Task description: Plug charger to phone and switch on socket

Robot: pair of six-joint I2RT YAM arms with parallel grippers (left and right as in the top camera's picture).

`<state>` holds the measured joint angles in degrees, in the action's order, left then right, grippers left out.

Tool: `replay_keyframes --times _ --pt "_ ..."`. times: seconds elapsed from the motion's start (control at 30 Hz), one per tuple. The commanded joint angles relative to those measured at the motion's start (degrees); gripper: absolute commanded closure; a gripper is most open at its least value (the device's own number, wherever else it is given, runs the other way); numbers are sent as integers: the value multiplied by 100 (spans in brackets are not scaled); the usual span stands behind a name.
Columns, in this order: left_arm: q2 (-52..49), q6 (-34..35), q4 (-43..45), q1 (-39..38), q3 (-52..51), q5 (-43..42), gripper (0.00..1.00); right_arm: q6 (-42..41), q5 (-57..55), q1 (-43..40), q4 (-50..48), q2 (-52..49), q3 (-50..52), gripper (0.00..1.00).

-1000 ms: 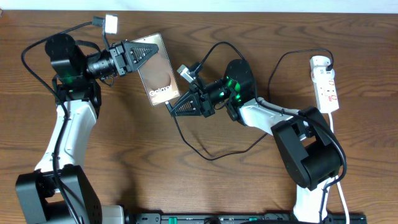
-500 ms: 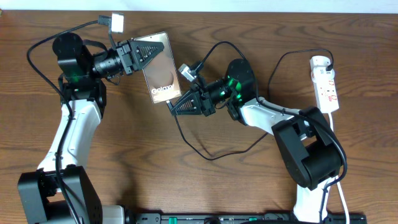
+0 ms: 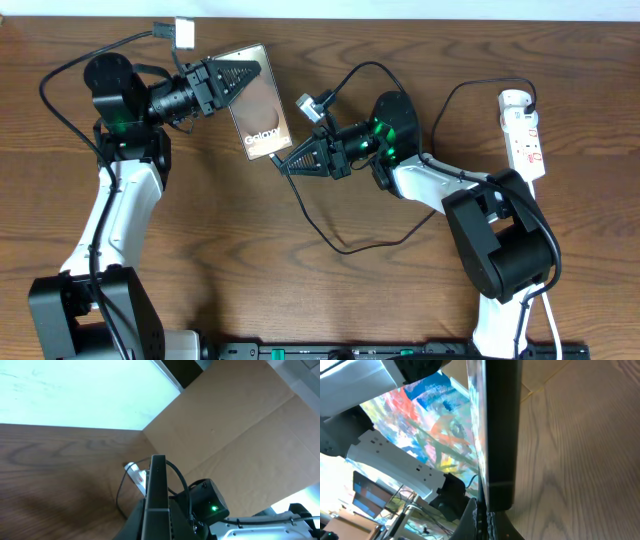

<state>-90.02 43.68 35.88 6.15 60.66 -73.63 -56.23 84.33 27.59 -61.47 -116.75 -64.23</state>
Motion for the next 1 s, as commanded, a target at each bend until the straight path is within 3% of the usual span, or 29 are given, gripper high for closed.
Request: replay_keyframes --times 0.0,0.33,0.97 --pt "0 101 24 -72 17 136 93 -39 -426 -79 -87 48 -57 99" --pt "0 402 59 -72 17 901 92 -302 -734 -181 -94 48 -57 99" --pt "0 337 326 -79 -9 857 93 -463 -898 -361 -205 48 -57 99"
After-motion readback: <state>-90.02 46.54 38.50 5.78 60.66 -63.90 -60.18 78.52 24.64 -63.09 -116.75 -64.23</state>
